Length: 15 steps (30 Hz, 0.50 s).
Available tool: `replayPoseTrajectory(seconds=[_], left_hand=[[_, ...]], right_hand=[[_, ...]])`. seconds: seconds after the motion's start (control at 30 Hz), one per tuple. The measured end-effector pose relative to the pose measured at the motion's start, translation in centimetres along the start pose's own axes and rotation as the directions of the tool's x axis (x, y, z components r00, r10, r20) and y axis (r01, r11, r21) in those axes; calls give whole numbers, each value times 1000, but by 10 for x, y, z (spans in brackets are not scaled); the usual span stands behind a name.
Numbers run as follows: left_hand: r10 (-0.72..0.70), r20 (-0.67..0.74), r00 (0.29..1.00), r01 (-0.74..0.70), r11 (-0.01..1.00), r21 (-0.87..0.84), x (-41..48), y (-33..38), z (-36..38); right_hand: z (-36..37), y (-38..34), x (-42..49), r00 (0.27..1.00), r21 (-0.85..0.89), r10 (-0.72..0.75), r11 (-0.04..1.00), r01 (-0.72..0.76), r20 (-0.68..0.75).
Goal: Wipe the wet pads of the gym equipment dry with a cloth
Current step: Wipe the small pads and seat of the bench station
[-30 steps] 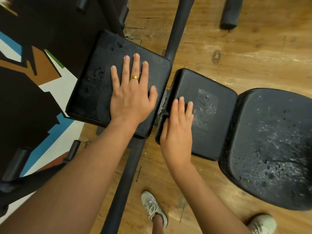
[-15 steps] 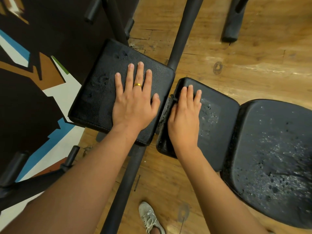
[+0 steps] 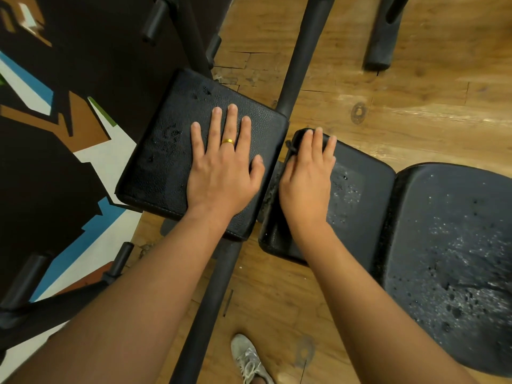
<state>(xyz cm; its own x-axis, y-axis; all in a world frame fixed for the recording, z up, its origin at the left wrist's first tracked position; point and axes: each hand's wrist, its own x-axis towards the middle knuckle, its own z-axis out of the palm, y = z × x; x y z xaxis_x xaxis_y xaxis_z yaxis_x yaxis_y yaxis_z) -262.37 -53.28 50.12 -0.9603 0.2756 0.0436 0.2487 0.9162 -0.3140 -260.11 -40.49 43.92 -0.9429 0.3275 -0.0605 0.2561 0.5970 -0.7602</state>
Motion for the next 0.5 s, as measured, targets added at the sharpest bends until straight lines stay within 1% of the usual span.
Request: replayPoseTrajectory(seconds=[0.1,0.27,0.4,0.43,0.5], left_hand=[[-1,3,1000,1,1000,4,-1,0,-1],[2,17,1000,-2,1000,1,-1,0,-4],[4,20,1000,-4,1000,-7,-2,1,-7],[4,23,1000,-4,1000,-8,-2,1,-7],[3,25,1000,-3,1000,-8,-2,1,-7]], right_hand=[[2,0,-13,1000,5,-7,1000,7,9],[2,9,-98,996,9,-54,999,53,71],[1,31,-144,981,-45,-134,989,141,139],[-2,41,-146,982,-48,-122,990,130,147],[-12,62,-146,991,-23,-27,999,31,130]])
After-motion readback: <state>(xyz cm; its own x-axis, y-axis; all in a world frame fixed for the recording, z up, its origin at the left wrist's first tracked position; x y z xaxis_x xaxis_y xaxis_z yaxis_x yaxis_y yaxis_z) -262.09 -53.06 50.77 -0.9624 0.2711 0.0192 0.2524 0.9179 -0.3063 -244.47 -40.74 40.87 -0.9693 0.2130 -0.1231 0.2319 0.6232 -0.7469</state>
